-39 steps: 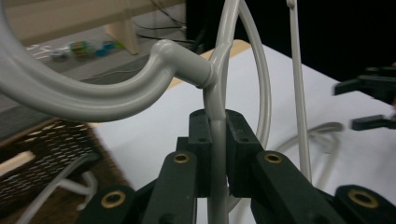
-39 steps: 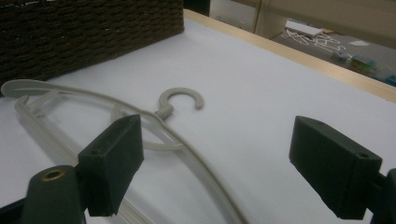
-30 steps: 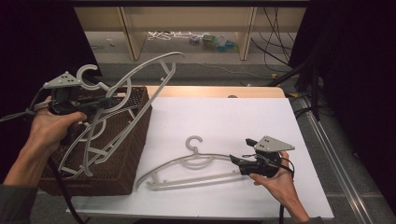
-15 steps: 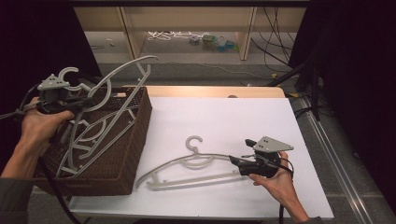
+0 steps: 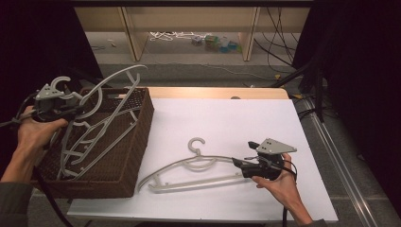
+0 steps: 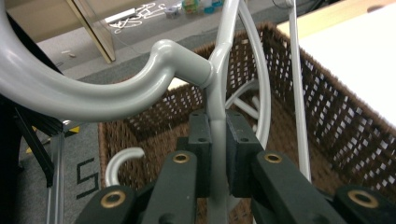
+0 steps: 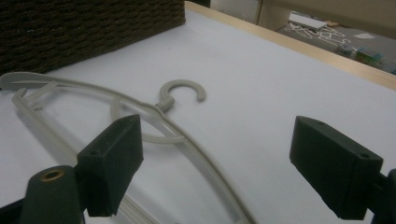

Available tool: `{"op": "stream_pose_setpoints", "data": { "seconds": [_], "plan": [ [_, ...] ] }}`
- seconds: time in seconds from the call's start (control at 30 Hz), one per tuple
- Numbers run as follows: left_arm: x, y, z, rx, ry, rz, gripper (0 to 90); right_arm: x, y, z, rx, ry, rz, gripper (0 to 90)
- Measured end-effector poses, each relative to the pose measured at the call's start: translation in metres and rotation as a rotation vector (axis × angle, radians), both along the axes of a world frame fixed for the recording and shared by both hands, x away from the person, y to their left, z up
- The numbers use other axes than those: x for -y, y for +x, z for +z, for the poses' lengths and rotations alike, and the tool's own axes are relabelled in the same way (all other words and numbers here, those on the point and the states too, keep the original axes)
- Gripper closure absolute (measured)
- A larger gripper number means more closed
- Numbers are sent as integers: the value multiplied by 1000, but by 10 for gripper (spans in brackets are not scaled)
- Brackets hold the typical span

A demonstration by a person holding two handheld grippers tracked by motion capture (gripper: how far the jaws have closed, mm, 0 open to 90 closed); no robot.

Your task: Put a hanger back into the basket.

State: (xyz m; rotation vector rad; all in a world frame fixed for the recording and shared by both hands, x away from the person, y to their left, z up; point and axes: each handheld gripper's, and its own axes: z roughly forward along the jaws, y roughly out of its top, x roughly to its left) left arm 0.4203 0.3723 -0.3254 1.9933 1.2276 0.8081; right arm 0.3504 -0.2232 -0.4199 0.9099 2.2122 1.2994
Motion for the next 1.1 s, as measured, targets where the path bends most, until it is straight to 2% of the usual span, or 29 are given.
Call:
{"op": "stream_pose_setpoints", "data": {
  "seconds": [0.17,0.27,0.5,0.57,0.8,0.87,0.97,1.1],
  "plan": [
    [-4,-2,-9,-5,13,-2,823,-1,0,0,2,4,-3,183],
    [-7,-4,-15,-26,47,-5,823,-1,0,-1,-1,-3,1,183],
    [-12,-7,-26,-53,72,-3,823,-1,0,-1,0,3,0,181],
    [-13,-8,-32,-73,76,-9,823,-1,0,-1,6,3,-2,173],
    [-13,-6,-44,-105,98,5,823,-1,0,-1,-1,1,2,173],
    [-12,-5,-47,-121,123,13,823,-1,0,-1,-1,3,0,173],
    [-12,-1,-51,-139,134,25,822,-1,0,-1,0,0,3,173],
    [-7,0,-55,-152,148,1,822,-1,0,-1,-6,4,3,173]
  ]
}}
